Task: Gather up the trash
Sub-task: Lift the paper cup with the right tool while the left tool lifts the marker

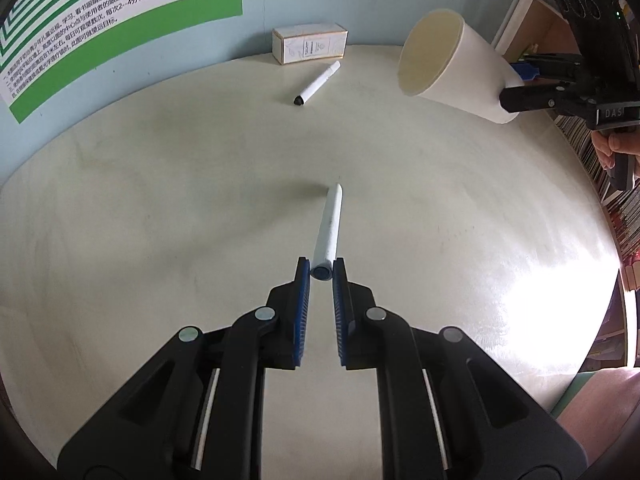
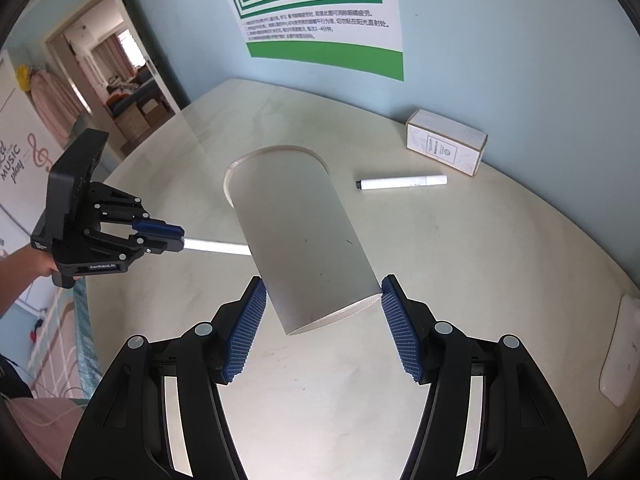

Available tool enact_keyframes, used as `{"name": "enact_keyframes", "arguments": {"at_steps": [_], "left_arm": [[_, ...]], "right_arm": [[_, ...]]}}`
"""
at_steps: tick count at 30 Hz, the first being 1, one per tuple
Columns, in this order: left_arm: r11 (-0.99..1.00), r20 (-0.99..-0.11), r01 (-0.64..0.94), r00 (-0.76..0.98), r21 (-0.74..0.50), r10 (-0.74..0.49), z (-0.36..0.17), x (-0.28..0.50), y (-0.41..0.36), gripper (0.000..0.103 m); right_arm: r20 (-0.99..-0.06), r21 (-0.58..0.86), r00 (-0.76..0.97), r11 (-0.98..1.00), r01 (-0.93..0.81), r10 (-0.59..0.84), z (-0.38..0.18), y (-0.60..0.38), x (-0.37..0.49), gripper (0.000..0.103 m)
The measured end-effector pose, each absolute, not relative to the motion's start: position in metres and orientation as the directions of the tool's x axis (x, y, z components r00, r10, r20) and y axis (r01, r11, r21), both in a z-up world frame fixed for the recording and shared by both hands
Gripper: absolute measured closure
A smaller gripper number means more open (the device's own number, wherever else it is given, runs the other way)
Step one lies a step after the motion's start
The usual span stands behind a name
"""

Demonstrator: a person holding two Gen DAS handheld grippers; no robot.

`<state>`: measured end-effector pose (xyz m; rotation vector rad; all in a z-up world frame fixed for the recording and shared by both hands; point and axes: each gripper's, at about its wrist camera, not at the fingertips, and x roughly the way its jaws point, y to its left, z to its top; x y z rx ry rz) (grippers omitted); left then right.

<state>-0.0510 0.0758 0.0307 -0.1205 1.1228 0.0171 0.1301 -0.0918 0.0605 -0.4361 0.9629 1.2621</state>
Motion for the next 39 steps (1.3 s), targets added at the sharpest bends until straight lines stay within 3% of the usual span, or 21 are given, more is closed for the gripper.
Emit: {"name": "enact_keyframes", "arguments": {"at_steps": [16, 20, 21, 23, 25, 27, 30, 35, 36, 37, 39], "left_arm": [[0.983, -0.931, -0.128, 0.356, -0.134, -0.081, -0.033, -0.077, 0.064, 0.091], [0.985, -0.933, -0.124, 0.352, -0.122, -0.072, -0.038, -0.068, 0.064, 0.067], [0.985, -0.933, -0.12, 0.353, -0.122, -0.072, -0.038, -0.066, 0.064, 0.064], [0.986, -0.931, -0.113, 0.356, -0.123, -0.076, -0.039, -0.061, 0.064, 0.06], [0.986, -0.93, -0.108, 0.358, -0.126, -0.08, -0.038, -0.053, 0.064, 0.051], [0.987, -0.929, -0.1, 0.36, -0.128, -0.084, -0.04, -0.044, 0.065, 0.043], [0.989, -0.928, -0.083, 0.364, -0.12, -0.082, -0.042, -0.036, 0.061, 0.039], [0.989, -0.917, -0.066, 0.387, -0.136, -0.1, -0.042, -0.028, 0.06, 0.039], [0.987, -0.914, -0.071, 0.391, -0.143, -0.104, -0.042, -0.027, 0.061, 0.043], [0.986, -0.911, -0.074, 0.397, -0.149, -0.108, -0.041, -0.028, 0.062, 0.049], [0.985, -0.91, -0.067, 0.397, -0.159, -0.12, -0.04, -0.025, 0.063, 0.081]], "right_arm": [[-0.861, 0.278, -0.078, 0.337, -0.899, 0.502, -0.023, -0.096, 0.108, 0.042], [-0.867, 0.286, -0.095, 0.333, -0.898, 0.489, -0.032, -0.094, 0.11, 0.04], [-0.871, 0.285, -0.099, 0.33, -0.9, 0.482, -0.034, -0.093, 0.11, 0.038], [-0.875, 0.273, -0.094, 0.324, -0.906, 0.475, -0.035, -0.09, 0.109, 0.025], [-0.877, 0.266, -0.09, 0.321, -0.909, 0.472, -0.036, -0.085, 0.11, 0.02], [-0.879, 0.265, -0.092, 0.319, -0.91, 0.467, -0.037, -0.081, 0.11, 0.018], [-0.882, 0.259, -0.097, 0.303, -0.917, 0.461, -0.04, -0.075, 0.108, 0.017], [-0.886, 0.233, -0.096, 0.258, -0.938, 0.453, -0.045, -0.064, 0.1, 0.017], [-0.886, 0.231, -0.095, 0.255, -0.939, 0.454, -0.045, -0.061, 0.1, 0.017], [-0.884, 0.232, -0.096, 0.251, -0.94, 0.457, -0.045, -0.06, 0.099, 0.019], [-0.88, 0.237, -0.101, 0.245, -0.94, 0.464, -0.045, -0.057, 0.099, 0.033]]}}
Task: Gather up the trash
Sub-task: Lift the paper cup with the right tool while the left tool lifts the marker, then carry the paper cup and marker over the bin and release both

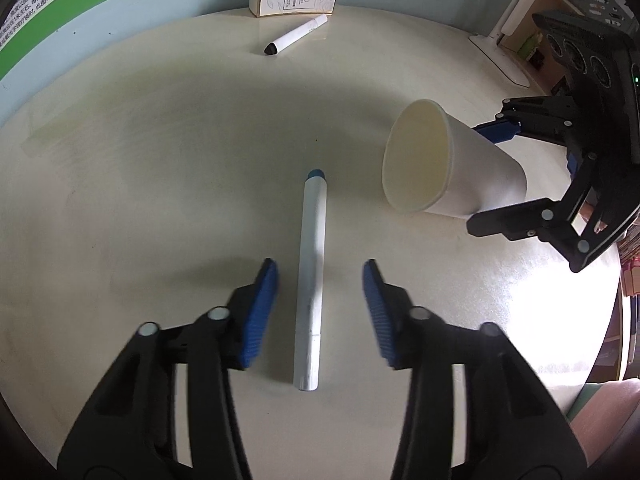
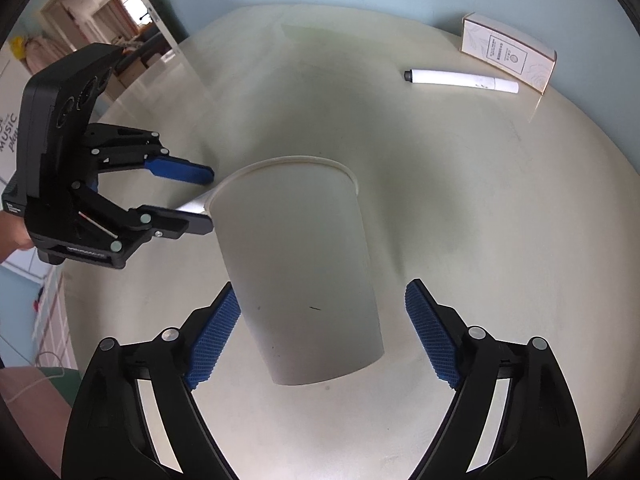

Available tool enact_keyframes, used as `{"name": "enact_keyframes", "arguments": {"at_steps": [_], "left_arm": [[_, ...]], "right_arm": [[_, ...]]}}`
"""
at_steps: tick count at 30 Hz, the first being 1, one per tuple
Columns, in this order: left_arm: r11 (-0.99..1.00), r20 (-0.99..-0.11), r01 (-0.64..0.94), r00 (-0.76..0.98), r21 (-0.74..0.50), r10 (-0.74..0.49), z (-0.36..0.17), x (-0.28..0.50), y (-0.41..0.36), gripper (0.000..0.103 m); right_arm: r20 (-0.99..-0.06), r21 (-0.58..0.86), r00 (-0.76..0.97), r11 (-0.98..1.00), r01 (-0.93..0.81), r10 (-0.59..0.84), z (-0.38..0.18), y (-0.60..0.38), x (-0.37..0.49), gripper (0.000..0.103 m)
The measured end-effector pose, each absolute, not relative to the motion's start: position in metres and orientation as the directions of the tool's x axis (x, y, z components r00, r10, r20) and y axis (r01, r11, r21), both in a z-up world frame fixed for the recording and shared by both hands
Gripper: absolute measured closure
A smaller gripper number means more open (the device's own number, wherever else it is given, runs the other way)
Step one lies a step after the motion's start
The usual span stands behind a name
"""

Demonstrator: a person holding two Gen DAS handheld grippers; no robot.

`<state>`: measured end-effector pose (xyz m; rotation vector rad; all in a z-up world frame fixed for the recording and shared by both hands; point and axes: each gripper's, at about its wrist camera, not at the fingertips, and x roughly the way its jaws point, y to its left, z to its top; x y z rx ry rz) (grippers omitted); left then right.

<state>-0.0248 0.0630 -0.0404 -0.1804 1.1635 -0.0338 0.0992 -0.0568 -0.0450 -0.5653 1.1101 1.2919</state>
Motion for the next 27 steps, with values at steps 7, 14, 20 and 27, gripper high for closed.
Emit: {"name": "enact_keyframes", "arguments": {"at_steps": [7, 14, 20, 27], "left_arm": [[0.983, -0.903, -0.058, 0.406, -0.177, -0.139, -0.038, -0.024, 0.055, 0.092], [0.982, -0.886, -0.086, 0.451, -0.167, -0.111, -0.016, -0.027, 0.062, 0.092], [0.987, -0.876, -0.106, 0.479, -0.123, -0.058, 0.009, -0.033, 0.068, 0.092], [0.983, -0.858, -0.164, 0.513, -0.079, 0.017, 0.038, -0.062, 0.069, 0.092]], "right_arm": [[-0.866, 0.246, -0.088, 0.265, -0.932, 0.492, -0.035, -0.06, 0.104, 0.043], [-0.843, 0.275, -0.072, 0.312, -0.91, 0.533, -0.016, -0.072, 0.122, 0.043], [-0.828, 0.262, -0.049, 0.307, -0.915, 0.559, 0.006, -0.078, 0.122, 0.043], [-0.808, 0.252, -0.066, 0.243, -0.937, 0.586, 0.029, -0.068, 0.108, 0.043]]}}
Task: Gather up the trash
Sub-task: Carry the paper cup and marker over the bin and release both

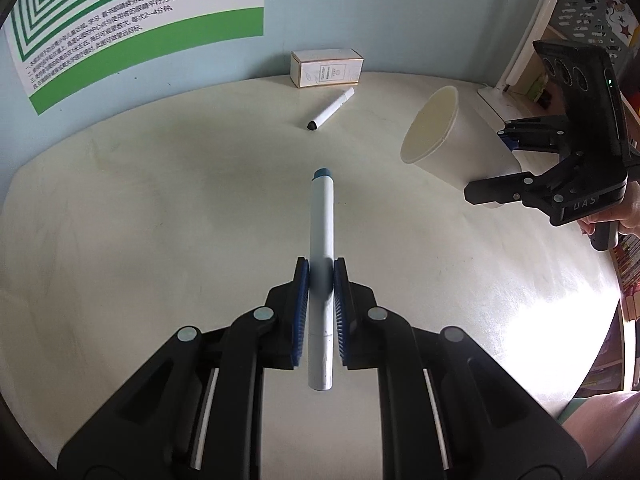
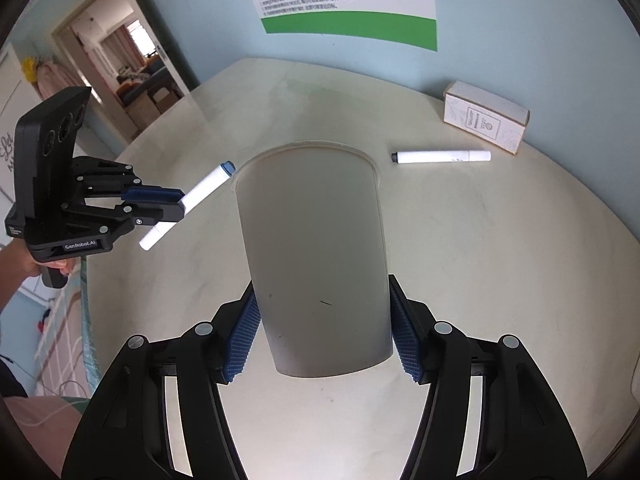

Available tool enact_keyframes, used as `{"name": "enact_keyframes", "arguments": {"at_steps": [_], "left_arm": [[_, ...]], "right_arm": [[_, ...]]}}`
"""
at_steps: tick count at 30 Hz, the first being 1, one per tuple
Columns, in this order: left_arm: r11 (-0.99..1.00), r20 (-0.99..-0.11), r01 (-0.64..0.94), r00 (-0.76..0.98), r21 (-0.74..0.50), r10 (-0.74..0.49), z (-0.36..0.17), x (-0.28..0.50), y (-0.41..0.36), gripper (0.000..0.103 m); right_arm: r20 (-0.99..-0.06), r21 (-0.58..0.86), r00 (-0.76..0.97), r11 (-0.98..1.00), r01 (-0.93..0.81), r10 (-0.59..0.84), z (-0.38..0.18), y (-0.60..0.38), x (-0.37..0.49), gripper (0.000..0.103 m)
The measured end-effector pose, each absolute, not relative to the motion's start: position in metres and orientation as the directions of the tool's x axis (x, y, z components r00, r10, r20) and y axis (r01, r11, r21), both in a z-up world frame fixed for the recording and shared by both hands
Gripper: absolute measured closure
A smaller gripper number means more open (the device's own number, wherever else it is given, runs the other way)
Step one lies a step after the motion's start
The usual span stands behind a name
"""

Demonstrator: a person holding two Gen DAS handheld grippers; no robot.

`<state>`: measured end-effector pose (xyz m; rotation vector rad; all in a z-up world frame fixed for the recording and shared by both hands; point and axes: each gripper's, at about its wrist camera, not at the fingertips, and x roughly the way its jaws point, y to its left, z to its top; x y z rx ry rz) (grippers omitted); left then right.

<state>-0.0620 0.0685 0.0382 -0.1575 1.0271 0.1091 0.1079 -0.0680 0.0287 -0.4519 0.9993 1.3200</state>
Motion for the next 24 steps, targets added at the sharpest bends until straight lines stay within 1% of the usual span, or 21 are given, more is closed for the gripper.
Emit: {"name": "enact_keyframes", "arguments": {"at_steps": [6, 10, 16, 19, 24], "left_arm": [[0.958, -0.849, -0.285, 0.514, -0.037, 0.12, 0.054, -0.113, 0.072, 0.092], [0.908, -0.848, -0.417, 0.493, -0.034, 0.195, 0.057, -0.173, 0.075, 0.092], [0.794, -0.853, -0.607, 0.435, -0.039, 0.29, 0.05, -0.276, 0.081, 0.092], [0.716, -0.857, -0.696, 0.398, -0.05, 0.327, 0.043, -0.34, 0.083, 0.092], [0.594, -0.873, -0.801, 0.339, -0.074, 0.35, 0.023, -0.44, 0.085, 0.092]], "right_arm": [[-0.786, 0.229, -0.119, 0.107, -0.968, 0.606, 0.045, -0.039, 0.07, 0.043], [-0.784, 0.239, -0.206, -0.022, -0.971, 0.586, 0.044, -0.007, 0.034, 0.042], [-0.789, 0.24, -0.343, -0.258, -0.936, 0.51, 0.045, 0.045, -0.064, 0.043], [-0.789, 0.242, -0.397, -0.357, -0.902, 0.468, 0.046, 0.065, -0.115, 0.042], [-0.788, 0.272, -0.488, -0.499, -0.823, 0.374, 0.038, 0.096, -0.22, 0.042]]}}
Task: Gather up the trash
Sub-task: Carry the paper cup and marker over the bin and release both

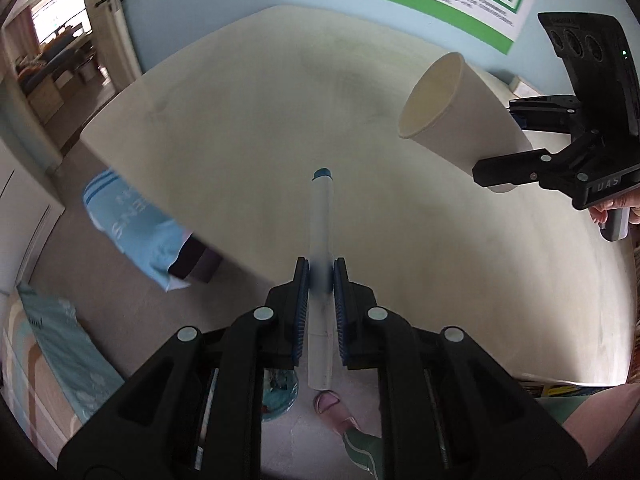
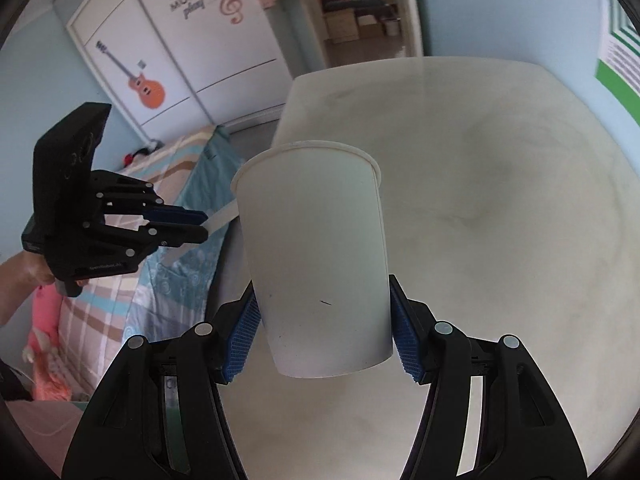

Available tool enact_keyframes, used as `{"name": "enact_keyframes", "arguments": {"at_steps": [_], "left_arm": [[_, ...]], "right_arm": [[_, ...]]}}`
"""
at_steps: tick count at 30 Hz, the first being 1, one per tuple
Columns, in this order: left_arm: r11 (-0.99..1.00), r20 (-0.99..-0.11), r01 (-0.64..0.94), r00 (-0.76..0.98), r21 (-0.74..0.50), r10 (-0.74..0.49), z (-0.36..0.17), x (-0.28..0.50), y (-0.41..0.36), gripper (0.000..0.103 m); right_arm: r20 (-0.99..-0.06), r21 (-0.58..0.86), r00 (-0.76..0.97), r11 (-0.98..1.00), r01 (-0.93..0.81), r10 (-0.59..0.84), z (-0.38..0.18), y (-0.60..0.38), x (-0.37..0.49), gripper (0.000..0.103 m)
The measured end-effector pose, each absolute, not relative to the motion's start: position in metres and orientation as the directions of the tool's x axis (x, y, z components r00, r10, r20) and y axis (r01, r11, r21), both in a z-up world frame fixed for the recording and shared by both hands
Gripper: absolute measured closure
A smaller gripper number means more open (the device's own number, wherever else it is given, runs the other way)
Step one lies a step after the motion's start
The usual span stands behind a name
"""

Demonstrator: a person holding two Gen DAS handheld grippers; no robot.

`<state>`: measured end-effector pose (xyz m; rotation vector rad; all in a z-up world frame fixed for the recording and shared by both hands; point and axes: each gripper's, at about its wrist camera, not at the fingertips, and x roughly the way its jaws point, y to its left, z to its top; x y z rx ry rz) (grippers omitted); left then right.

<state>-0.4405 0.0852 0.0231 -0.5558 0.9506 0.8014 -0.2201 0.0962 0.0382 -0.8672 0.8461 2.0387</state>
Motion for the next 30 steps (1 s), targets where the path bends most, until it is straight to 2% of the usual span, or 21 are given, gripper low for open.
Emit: {"name": "enact_keyframes", "arguments": {"at_steps": [9, 13, 22, 23, 24, 25, 28, 30], "left_arm": [[0.404, -0.937, -0.903, 0.256, -0.145, 0.236, -0.064, -0.585, 0.075, 0.092], [0.346, -0.955, -0.921, 0.247, -0.179, 0.163, -0.114, -0.609, 0.072, 0.092], [0.261, -0.967, -0.933, 0.253, -0.246, -0.007, -0.236, -0.647, 0.084, 0.092], [0.26, -0.969, -0.935, 0.246, -0.242, -0.016, -0.245, -0.647, 0.085, 0.087], [0.262, -0.972, -0.937, 0.233, -0.23, -0.02, -0.25, -0.646, 0.085, 0.071], [0.264, -0.975, -0.939, 0.22, -0.219, -0.025, -0.258, -0.646, 0.086, 0.064], [0.266, -0.976, -0.94, 0.215, -0.213, -0.024, -0.263, -0.649, 0.086, 0.059], [0.268, -0.978, -0.941, 0.208, -0.205, -0.017, -0.26, -0.649, 0.085, 0.052]], "right_arm": [[-0.819, 0.351, -0.55, -0.614, -0.707, 0.164, -0.021, 0.125, -0.401, 0.042], [-0.844, 0.384, -0.531, -0.607, -0.696, 0.075, -0.064, 0.129, -0.454, 0.042], [-0.899, 0.423, -0.422, -0.48, -0.768, -0.118, -0.207, 0.144, -0.519, 0.039], [-0.897, 0.432, -0.42, -0.468, -0.771, -0.136, -0.22, 0.142, -0.518, 0.037], [-0.9, 0.43, -0.41, -0.46, -0.777, -0.15, -0.229, 0.142, -0.518, 0.035], [-0.904, 0.423, -0.399, -0.46, -0.781, -0.153, -0.235, 0.14, -0.517, 0.031], [-0.909, 0.414, -0.387, -0.462, -0.784, -0.156, -0.24, 0.14, -0.515, 0.027], [-0.911, 0.408, -0.385, -0.465, -0.786, -0.149, -0.238, 0.14, -0.511, 0.027]]}}
